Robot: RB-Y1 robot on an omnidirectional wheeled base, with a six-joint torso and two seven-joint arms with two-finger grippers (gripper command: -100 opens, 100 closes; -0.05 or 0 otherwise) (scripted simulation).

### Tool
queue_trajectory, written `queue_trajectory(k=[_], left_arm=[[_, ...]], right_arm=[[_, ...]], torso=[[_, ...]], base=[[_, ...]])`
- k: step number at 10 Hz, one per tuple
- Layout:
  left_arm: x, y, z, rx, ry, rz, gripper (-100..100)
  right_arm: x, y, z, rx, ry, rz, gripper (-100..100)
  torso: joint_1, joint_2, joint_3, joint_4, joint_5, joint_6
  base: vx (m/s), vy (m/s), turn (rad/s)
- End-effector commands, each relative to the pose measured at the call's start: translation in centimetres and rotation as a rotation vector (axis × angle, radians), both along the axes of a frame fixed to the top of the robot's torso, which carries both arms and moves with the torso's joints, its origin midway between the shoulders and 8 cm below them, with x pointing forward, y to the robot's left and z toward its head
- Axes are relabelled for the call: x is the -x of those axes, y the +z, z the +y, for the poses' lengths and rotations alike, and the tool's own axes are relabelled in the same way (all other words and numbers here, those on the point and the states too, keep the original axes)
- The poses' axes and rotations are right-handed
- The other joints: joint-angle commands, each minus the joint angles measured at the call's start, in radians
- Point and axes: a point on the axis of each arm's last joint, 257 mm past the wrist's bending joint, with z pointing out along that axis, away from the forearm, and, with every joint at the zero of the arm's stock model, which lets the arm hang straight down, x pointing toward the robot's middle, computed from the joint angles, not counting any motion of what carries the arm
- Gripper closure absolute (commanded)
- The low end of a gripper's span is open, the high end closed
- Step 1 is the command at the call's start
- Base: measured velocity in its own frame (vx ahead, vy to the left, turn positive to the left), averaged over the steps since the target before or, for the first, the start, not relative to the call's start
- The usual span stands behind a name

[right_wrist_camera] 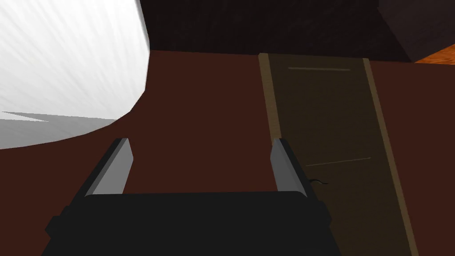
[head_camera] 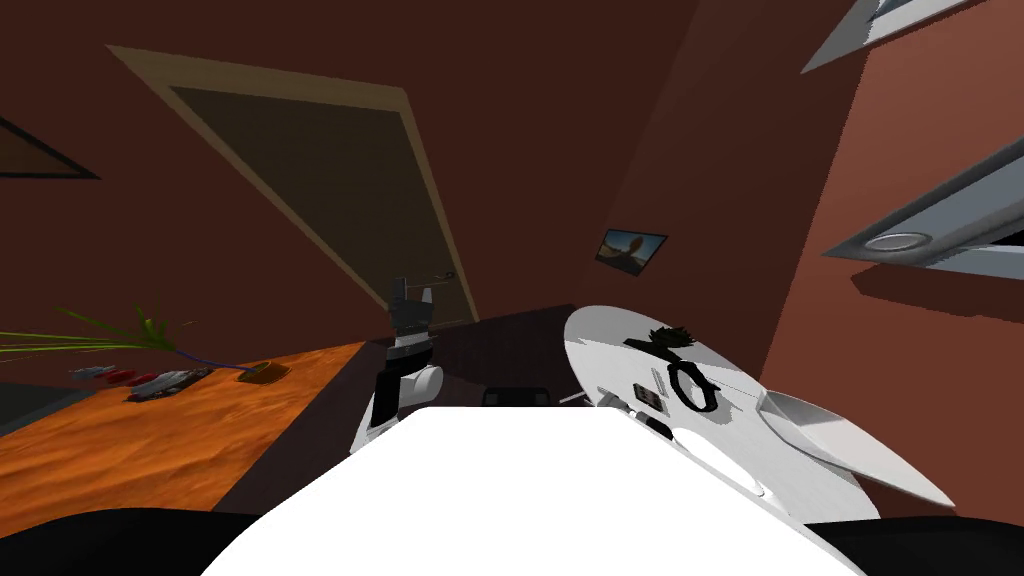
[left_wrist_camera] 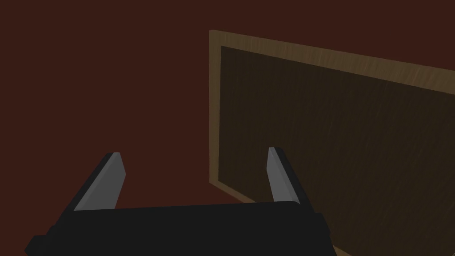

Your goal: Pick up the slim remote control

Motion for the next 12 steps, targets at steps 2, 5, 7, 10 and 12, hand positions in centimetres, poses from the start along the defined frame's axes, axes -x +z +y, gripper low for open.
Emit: queue_trajectory(k=[2, 5, 7, 10, 12], left_arm=[[0.0, 0.0, 0.0, 0.000, 0.000, 0.000, 0], [0.0, 0.0, 0.0, 0.000, 0.000, 0.000, 0], [0.0, 0.0, 0.0, 0.000, 0.000, 0.000, 0], [0.0, 0.0, 0.0, 0.000, 0.000, 0.000, 0], [0.0, 0.0, 0.0, 0.000, 0.000, 0.000, 0]], right_arm=[[3.6, -1.9, -3.2, 0.097, 0.051, 0.082, -100], [7.2, -3.6, -6.3, 0.168, 0.066, 0.168, -100], [11.2, -4.5, -10.0, 0.260, 0.116, 0.261, -100], [14.4, -5.2, -12.6, 0.320, 0.142, 0.334, -100], [16.6, -5.4, -14.4, 0.362, 0.162, 0.385, -100]], torso=[[0.000, 0.000, 0.000, 0.000, 0.000, 0.001], [0.001, 0.000, 0.000, 0.000, 0.000, 0.000], [0.001, 0.000, 0.000, 0.000, 0.000, 0.000], [0.000, 0.000, 0.000, 0.000, 0.000, 0.001], [0.003, -0.001, -0.001, 0.000, 0.000, 0.001]], base=[[-0.020, -0.043, 0.204], [-0.010, -0.038, 0.151], [-0.029, -0.048, 0.292], [-0.017, -0.035, 0.121], [-0.012, 0.008, 0.083]])
